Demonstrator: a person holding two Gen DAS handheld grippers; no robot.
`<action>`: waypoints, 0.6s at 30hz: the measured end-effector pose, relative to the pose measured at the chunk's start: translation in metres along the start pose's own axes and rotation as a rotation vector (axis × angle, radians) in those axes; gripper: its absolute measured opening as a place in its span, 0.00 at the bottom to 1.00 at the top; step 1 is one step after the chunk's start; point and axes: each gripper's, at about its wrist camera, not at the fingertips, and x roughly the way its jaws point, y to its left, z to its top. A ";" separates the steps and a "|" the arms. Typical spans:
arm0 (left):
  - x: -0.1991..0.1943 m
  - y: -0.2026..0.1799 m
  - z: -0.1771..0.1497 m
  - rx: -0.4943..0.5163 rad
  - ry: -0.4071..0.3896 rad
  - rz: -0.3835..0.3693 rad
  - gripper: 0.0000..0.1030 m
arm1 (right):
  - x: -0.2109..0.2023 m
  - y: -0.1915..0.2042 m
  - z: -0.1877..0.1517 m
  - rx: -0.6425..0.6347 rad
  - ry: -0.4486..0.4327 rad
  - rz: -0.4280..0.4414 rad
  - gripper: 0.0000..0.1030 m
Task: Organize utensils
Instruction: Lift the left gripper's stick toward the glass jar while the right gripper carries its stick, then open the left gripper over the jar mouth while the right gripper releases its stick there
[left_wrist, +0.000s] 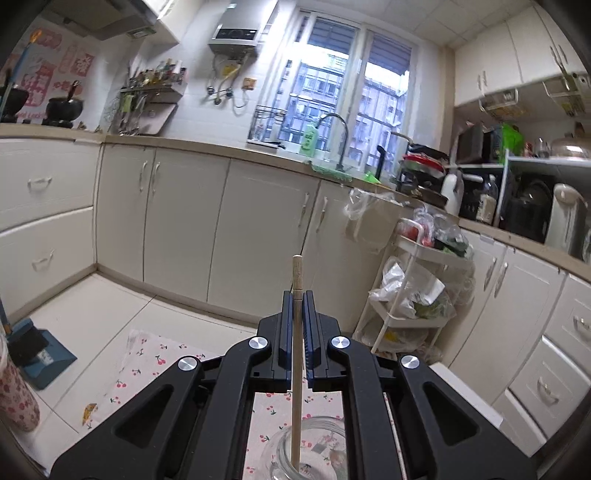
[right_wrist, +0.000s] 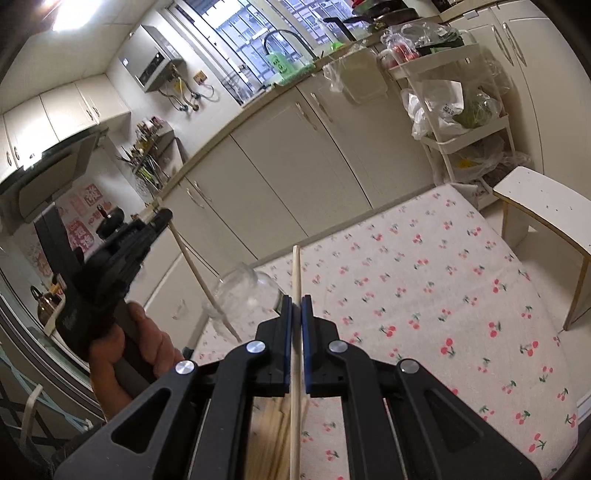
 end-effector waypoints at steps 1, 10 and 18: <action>0.000 -0.002 -0.002 0.014 0.015 -0.006 0.05 | 0.001 0.004 0.005 0.000 -0.015 0.007 0.06; -0.008 0.008 -0.024 0.068 0.138 -0.049 0.05 | 0.017 0.043 0.059 -0.009 -0.225 0.070 0.06; -0.029 0.024 -0.022 0.063 0.158 -0.071 0.20 | 0.061 0.058 0.084 0.052 -0.328 0.078 0.06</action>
